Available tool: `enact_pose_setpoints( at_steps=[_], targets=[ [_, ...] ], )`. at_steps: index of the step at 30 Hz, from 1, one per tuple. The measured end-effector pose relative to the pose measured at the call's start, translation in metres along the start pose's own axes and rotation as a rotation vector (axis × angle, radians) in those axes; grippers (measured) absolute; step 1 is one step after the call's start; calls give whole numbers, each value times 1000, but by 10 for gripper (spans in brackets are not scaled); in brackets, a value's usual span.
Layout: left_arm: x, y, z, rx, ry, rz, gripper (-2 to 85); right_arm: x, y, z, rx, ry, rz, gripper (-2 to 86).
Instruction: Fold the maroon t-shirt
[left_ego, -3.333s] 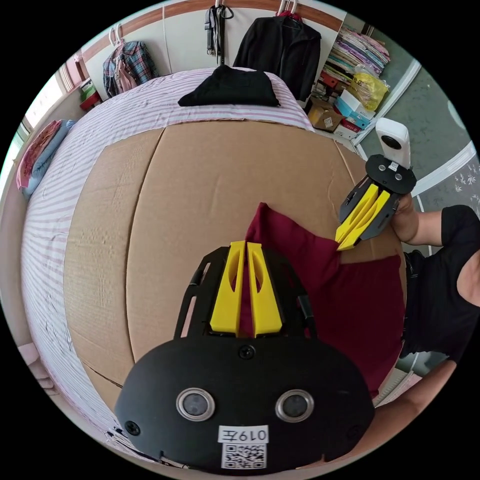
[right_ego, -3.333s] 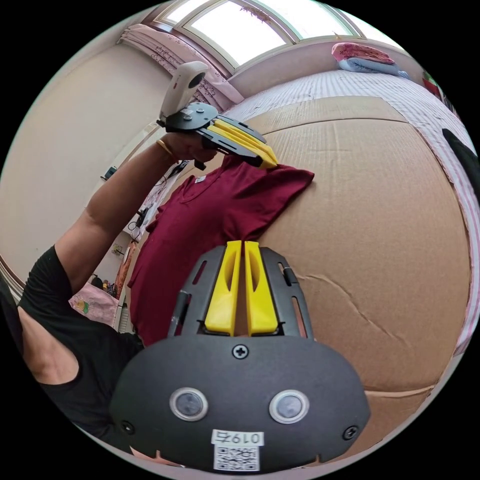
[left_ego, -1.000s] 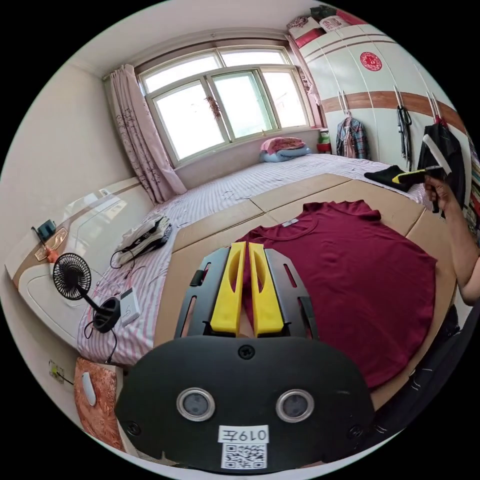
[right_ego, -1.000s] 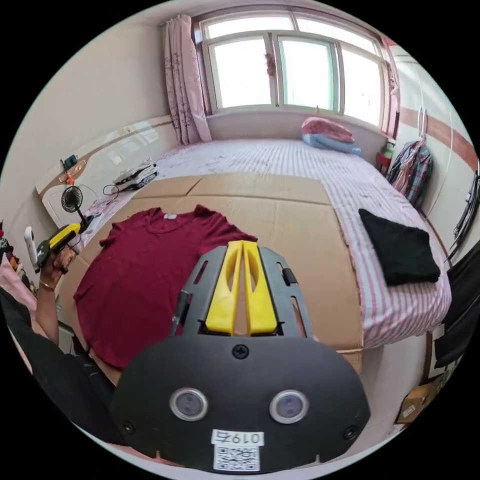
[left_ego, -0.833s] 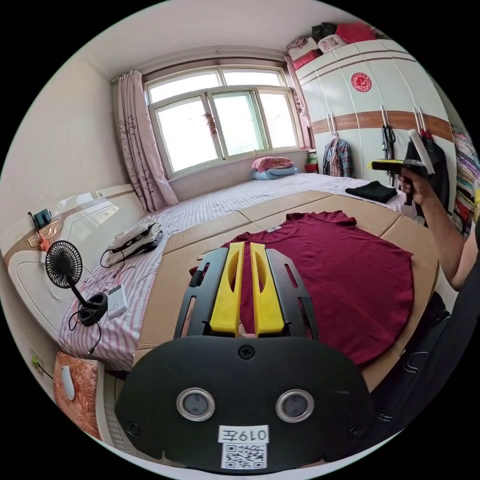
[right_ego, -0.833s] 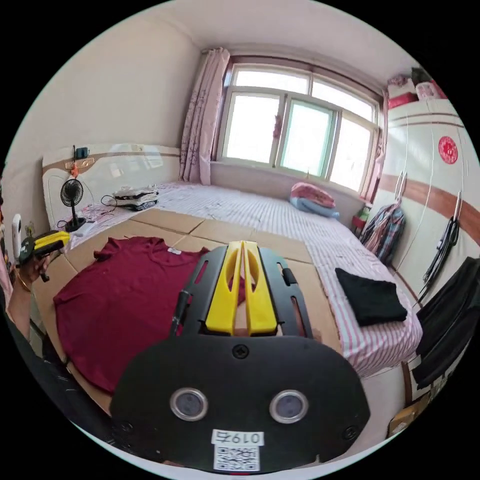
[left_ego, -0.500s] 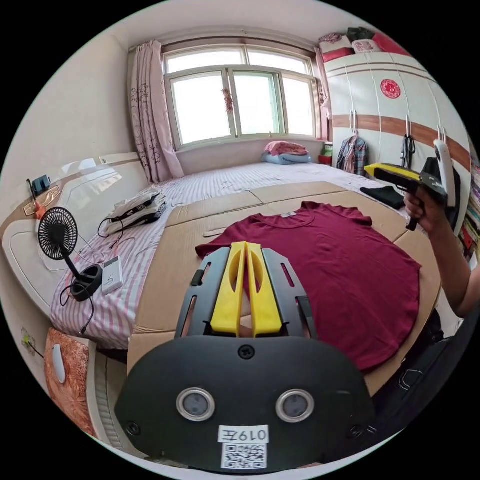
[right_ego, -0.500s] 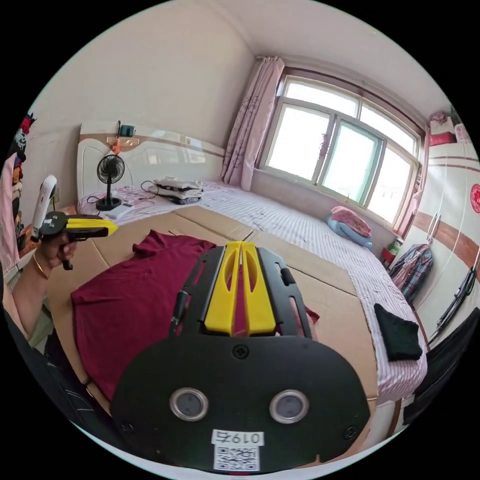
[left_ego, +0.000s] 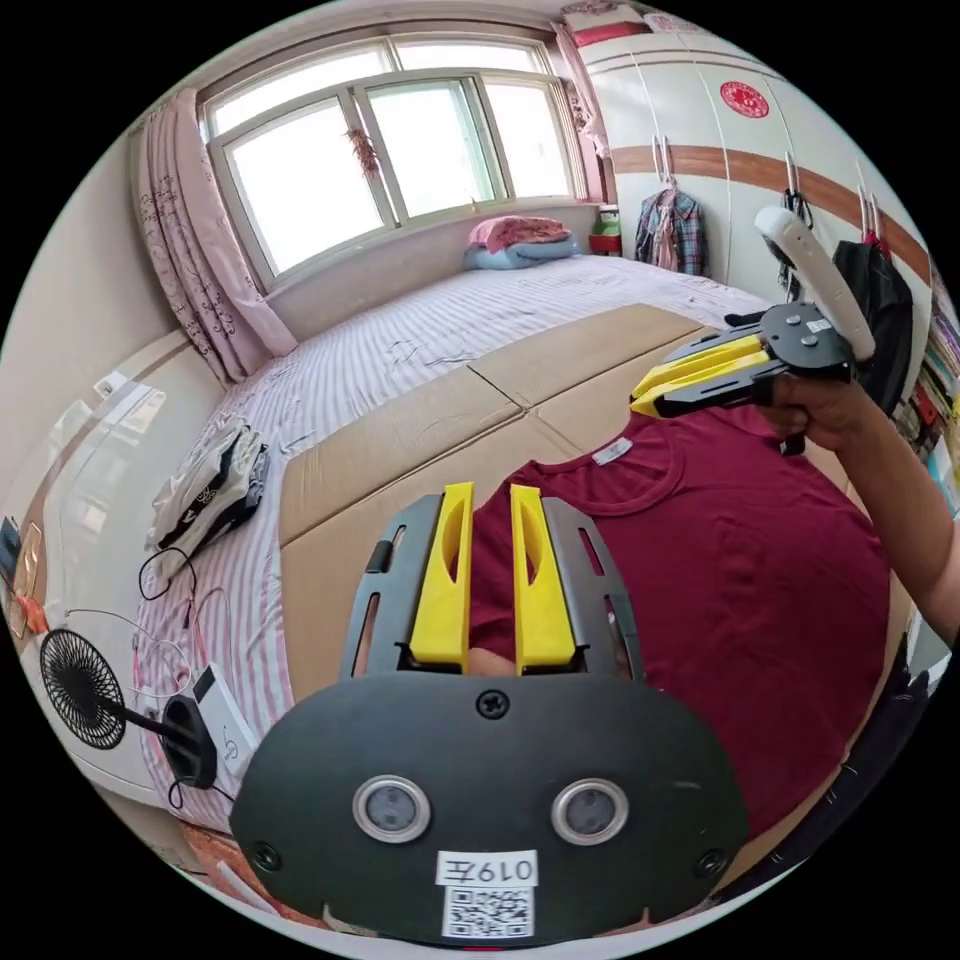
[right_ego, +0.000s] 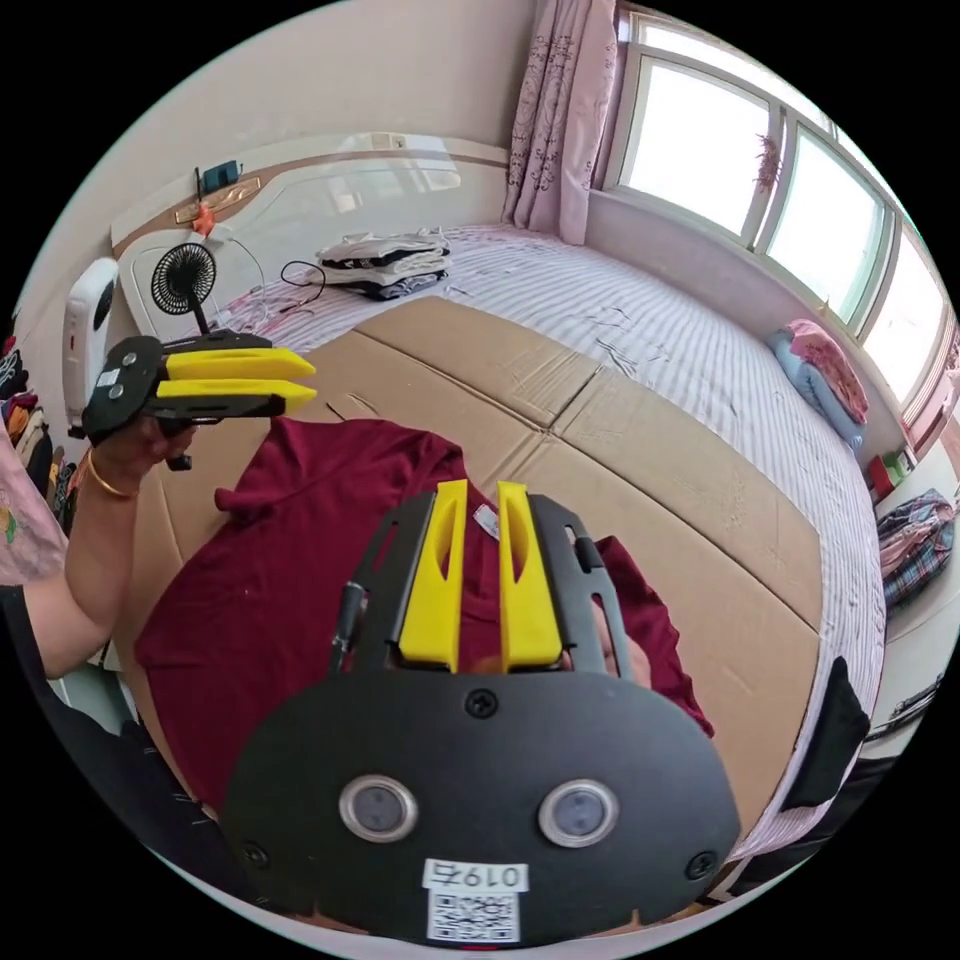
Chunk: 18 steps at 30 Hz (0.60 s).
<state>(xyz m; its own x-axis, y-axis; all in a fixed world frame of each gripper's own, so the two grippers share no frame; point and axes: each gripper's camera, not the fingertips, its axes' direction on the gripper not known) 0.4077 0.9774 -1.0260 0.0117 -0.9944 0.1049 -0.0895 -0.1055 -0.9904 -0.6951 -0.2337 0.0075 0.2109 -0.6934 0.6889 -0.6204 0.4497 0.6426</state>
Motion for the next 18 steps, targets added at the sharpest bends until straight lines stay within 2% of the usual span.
enact_pose_setpoints(
  at_steps=[4,11,18],
  targets=[
    [-30,-18,66,-77,157,18,44,12,-34,41,-119,13,-73,74],
    [-62,-35,146,-135,237,36,35,21,-82,77,-211,-54,-205,66],
    [-55,-44,194,-174,256,86,24,34,-120,89,-252,-101,-212,56]
  ],
)
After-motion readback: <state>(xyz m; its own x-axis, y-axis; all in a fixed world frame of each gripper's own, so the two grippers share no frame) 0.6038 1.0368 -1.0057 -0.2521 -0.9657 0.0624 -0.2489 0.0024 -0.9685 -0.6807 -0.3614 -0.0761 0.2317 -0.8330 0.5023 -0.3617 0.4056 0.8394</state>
